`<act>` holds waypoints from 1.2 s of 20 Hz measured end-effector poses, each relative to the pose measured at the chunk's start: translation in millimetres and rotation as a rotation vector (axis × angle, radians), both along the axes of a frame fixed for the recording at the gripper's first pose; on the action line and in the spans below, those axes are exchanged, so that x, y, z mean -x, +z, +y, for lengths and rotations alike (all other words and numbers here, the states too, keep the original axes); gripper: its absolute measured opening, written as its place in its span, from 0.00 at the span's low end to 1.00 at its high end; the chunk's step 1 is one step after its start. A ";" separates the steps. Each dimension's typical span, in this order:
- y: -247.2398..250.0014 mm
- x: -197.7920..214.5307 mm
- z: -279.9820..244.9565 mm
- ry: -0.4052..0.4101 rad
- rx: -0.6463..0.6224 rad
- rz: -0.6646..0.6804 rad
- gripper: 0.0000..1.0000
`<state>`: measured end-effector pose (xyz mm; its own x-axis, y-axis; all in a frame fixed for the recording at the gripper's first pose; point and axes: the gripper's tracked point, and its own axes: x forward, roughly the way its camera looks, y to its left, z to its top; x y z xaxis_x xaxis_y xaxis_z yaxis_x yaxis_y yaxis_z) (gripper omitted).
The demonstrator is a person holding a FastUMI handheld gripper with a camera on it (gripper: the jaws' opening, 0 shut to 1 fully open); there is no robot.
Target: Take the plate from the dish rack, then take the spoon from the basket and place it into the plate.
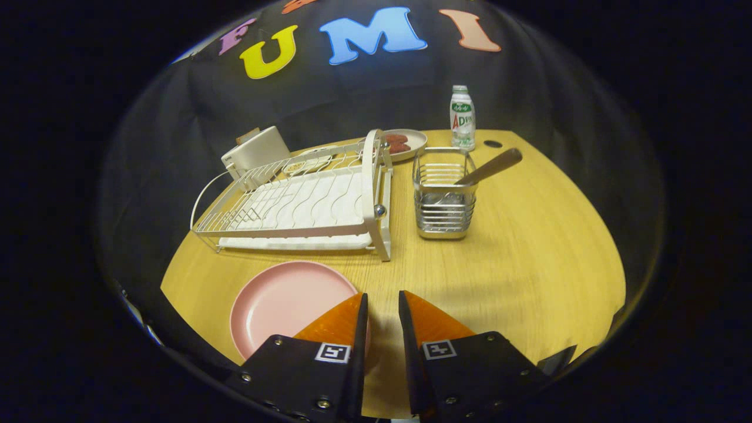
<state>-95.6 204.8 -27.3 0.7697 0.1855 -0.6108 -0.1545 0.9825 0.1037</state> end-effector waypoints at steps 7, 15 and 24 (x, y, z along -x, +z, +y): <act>62.6 -8.3 -39.4 -0.059 0.070 -0.282 0.30; 85.6 -32.6 -90.6 -0.148 0.079 -0.454 0.30; 65.8 -99.1 -94.8 -0.131 -0.001 -0.493 0.30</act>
<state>3.5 110.0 38.4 0.9833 0.0687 -0.1686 -0.0609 0.9968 0.0508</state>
